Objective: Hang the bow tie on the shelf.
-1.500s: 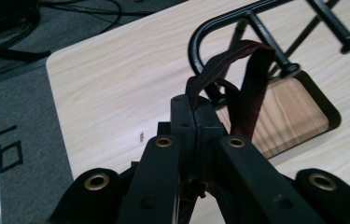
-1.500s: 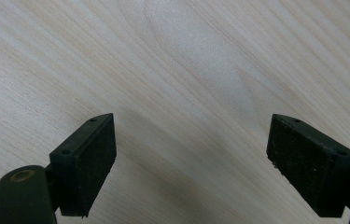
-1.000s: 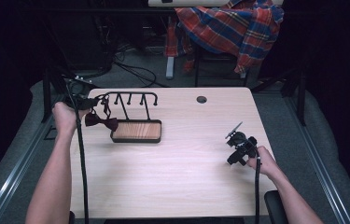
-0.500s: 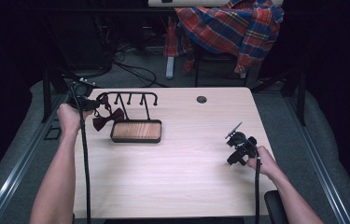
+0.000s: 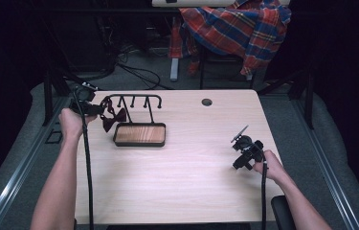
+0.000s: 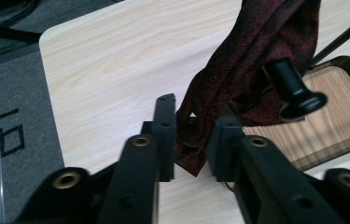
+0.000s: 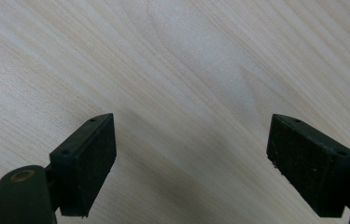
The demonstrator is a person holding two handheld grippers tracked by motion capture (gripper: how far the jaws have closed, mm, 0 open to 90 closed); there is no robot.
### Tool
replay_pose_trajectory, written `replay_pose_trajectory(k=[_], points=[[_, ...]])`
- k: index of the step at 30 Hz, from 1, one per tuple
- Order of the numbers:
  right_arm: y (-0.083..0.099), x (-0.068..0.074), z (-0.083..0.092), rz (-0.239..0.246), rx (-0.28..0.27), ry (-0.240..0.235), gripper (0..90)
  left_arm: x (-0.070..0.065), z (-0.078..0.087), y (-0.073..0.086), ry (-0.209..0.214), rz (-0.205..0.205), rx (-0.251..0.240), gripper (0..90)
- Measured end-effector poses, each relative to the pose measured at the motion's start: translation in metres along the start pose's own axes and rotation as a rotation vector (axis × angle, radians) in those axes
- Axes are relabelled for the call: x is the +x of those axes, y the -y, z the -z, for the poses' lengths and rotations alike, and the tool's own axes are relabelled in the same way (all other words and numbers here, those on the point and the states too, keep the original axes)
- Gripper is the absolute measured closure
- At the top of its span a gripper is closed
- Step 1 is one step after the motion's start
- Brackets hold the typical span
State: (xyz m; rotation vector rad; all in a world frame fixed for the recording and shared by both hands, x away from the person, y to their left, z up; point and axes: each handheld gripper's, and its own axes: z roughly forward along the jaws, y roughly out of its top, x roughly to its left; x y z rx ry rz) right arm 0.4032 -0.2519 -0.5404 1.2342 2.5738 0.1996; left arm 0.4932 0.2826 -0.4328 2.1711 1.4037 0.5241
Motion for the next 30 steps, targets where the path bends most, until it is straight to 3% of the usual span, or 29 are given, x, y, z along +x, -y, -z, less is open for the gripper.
replay_pose_trajectory(k=[9, 15, 21, 23, 24, 25, 26, 27, 28, 29, 30], points=[[-0.001, -0.001, 0.001, 0.015, 0.020, 0.004, 15.6, 0.003, 0.006, 0.003, -0.019, 0.013, 0.018, 46.4], [-0.001, 0.000, 0.001, 0.011, 0.015, 0.002, 15.6, 0.006, 0.014, 0.006, 0.002, 0.037, 0.016, 28.7], [0.000, 0.001, 0.000, -0.004, -0.001, -0.005, 15.6, 0.008, 0.024, 0.014, 0.008, 0.044, 0.021, 20.0], [-0.001, 0.000, 0.002, 0.009, 0.016, 0.007, 15.6, 0.009, 0.029, 0.019, 0.007, 0.053, 0.016, 18.5], [0.001, 0.002, -0.002, -0.036, -0.036, -0.004, 15.6, 0.009, 0.031, 0.021, 0.010, 0.053, 0.018, 17.8], [0.001, 0.003, -0.003, -0.045, -0.048, -0.006, 15.6, 0.009, 0.033, 0.024, 0.013, 0.057, 0.021, 17.1], [-0.006, -0.005, 0.009, 0.089, 0.111, 0.018, 15.6, 0.009, 0.035, 0.026, 0.012, 0.061, 0.020, 16.4], [0.003, 0.006, -0.007, -0.095, -0.106, -0.019, 15.6, 0.009, 0.036, 0.027, 0.010, 0.063, 0.016, 16.0], [0.003, 0.006, -0.007, -0.095, -0.113, -0.018, 15.6, 0.010, 0.038, 0.030, 0.014, 0.064, 0.020, 15.8], [-0.005, -0.004, 0.008, 0.081, 0.101, 0.016, 15.6, 0.010, 0.040, 0.032, 0.014, 0.063, 0.018, 15.5], [-0.006, -0.005, 0.009, 0.092, 0.115, 0.017, 15.6, 0.009, 0.041, 0.034, 0.015, 0.065, 0.016, 15.3]])
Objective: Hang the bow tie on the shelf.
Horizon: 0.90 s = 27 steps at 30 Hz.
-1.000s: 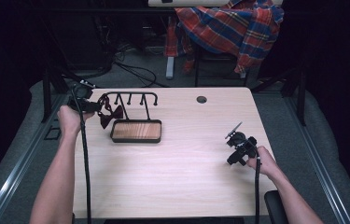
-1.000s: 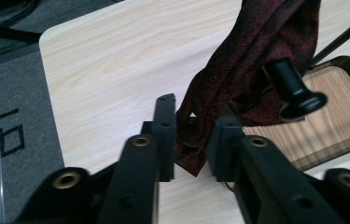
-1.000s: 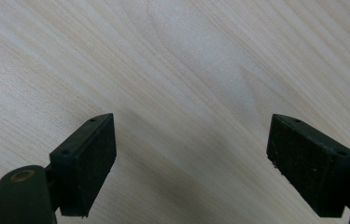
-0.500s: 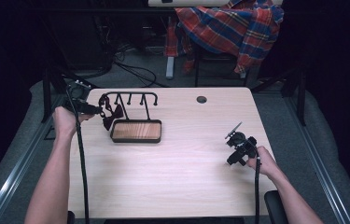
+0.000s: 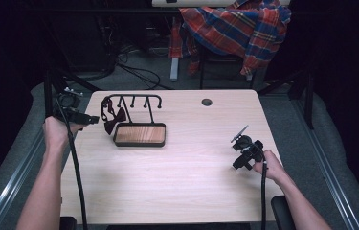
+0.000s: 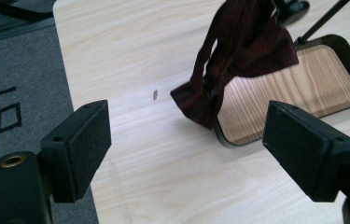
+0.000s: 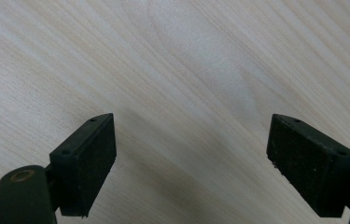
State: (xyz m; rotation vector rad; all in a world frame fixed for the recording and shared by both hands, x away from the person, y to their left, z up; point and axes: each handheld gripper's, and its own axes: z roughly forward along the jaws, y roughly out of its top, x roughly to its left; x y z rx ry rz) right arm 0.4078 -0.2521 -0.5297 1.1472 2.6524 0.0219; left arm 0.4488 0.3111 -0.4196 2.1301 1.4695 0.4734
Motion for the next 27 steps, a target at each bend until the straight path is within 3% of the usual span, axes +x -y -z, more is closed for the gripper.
replay_pose_trajectory(k=[1, 5, 6, 8, 10, 15, 17, 18, 19, 27], points=[[0.004, 0.006, -0.008, -0.099, -0.111, -0.019, 15.6, 0.000, 0.001, 0.002, 0.004, -0.001, 0.001, 15.1], [0.004, 0.007, -0.009, -0.107, -0.119, -0.018, 15.6, -0.001, 0.004, 0.009, 0.008, 0.003, 0.005, 13.7], [0.003, 0.005, -0.007, -0.084, -0.093, -0.013, 15.6, -0.002, 0.005, 0.011, 0.007, 0.001, 0.005, 13.3], [0.004, 0.008, -0.010, -0.116, -0.136, -0.023, 15.6, -0.004, 0.006, 0.015, 0.010, -0.003, 0.007, 12.7], [0.004, 0.006, -0.007, -0.089, -0.099, -0.018, 15.6, -0.007, 0.008, 0.018, 0.011, -0.005, 0.008, 11.9], [0.004, 0.006, -0.007, -0.087, -0.101, -0.013, 15.6, -0.014, 0.013, 0.026, 0.016, -0.011, 0.013, 10.7], [0.005, 0.009, -0.010, -0.123, -0.146, -0.019, 15.6, -0.018, 0.015, 0.030, 0.016, -0.013, 0.013, 10.3], [0.003, 0.005, -0.005, -0.067, -0.080, -0.009, 15.6, -0.019, 0.016, 0.033, 0.015, -0.018, 0.017, 10.0], [0.004, 0.008, -0.008, -0.101, -0.118, -0.007, 15.6, -0.021, 0.016, 0.035, 0.016, -0.019, 0.021, 9.8], [0.003, 0.008, -0.008, -0.090, -0.106, -0.011, 15.6, -0.033, 0.013, 0.054, 0.025, -0.018, 0.049, 8.5]])
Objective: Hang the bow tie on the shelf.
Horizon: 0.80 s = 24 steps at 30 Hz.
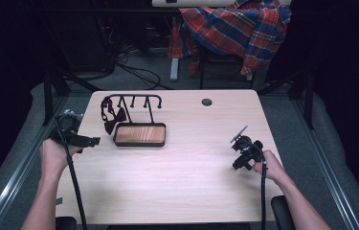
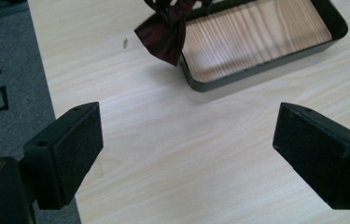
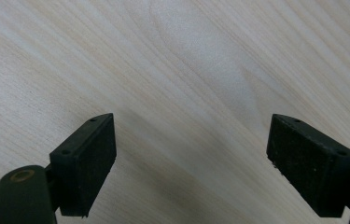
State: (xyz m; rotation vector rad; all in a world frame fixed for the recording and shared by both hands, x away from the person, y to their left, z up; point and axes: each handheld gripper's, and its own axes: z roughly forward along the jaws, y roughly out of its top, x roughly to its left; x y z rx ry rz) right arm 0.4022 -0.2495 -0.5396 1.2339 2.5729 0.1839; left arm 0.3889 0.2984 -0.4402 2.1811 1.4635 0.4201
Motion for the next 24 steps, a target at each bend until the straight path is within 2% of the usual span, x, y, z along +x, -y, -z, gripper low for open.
replay_pose_trajectory(k=[7, 11, 12, 15, 18, 24], points=[[-0.001, 0.000, 0.001, 0.016, 0.017, 0.007, 15.6, -0.007, -0.005, 0.016, 0.003, 0.018, 0.024, 7.4], [0.000, 0.002, -0.002, 0.001, -0.007, 0.007, 15.6, -0.009, -0.007, 0.020, -0.003, 0.013, 0.041, 7.1], [0.000, 0.001, -0.002, 0.011, 0.007, 0.011, 15.6, -0.010, -0.006, 0.023, 0.000, 0.016, 0.046, 7.1], [0.000, 0.003, -0.003, 0.007, 0.003, 0.021, 15.6, -0.012, -0.006, 0.026, 0.001, 0.020, 0.048, 7.0], [-0.001, 0.002, -0.002, 0.024, 0.023, 0.020, 15.6, -0.015, -0.007, 0.032, 0.013, 0.029, 0.047, 6.7], [-0.001, 0.002, -0.002, 0.025, 0.025, 0.020, 15.6, -0.019, -0.008, 0.039, 0.013, 0.021, 0.057, 5.8]])
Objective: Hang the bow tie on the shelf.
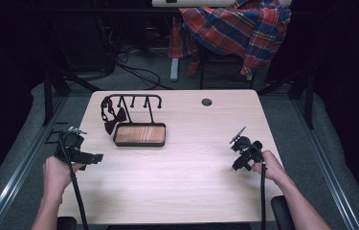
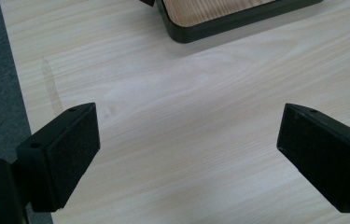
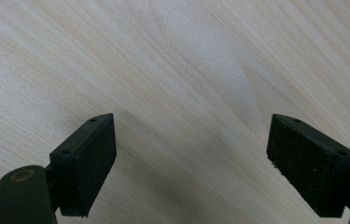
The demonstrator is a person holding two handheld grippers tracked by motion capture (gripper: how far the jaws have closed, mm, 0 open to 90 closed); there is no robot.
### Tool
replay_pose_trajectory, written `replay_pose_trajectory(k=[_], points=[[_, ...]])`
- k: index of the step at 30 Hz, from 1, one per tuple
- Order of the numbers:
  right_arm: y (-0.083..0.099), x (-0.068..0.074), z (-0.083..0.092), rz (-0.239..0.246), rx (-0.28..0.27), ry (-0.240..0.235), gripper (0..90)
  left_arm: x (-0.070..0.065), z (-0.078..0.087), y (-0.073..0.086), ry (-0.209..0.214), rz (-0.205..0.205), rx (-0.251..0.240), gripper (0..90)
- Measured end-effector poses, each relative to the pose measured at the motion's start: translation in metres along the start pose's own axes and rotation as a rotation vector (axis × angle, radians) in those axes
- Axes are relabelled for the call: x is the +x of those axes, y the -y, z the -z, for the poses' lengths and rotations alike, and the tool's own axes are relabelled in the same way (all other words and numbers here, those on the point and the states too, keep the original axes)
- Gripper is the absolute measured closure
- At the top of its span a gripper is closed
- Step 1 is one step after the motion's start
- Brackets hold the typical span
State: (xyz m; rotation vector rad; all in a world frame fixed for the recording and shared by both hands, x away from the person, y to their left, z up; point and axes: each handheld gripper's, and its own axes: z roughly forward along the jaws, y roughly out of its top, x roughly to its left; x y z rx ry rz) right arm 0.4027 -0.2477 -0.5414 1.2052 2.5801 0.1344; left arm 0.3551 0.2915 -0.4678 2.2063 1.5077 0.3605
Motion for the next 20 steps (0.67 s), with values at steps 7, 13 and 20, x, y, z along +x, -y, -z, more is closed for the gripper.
replay_pose_trajectory(k=[7, 13, 20], points=[[0.001, 0.001, 0.000, 0.007, -0.007, -0.001, 15.6, 0.001, 0.003, 0.014, 0.004, 0.017, 0.002, 5.1], [0.000, 0.001, 0.001, 0.026, 0.006, -0.002, 15.6, -0.006, -0.007, 0.032, 0.010, 0.016, 0.042, 4.6], [0.000, 0.002, 0.001, 0.037, -0.007, -0.008, 15.6, -0.003, -0.020, 0.032, -0.015, -0.020, 0.075, 5.2]])
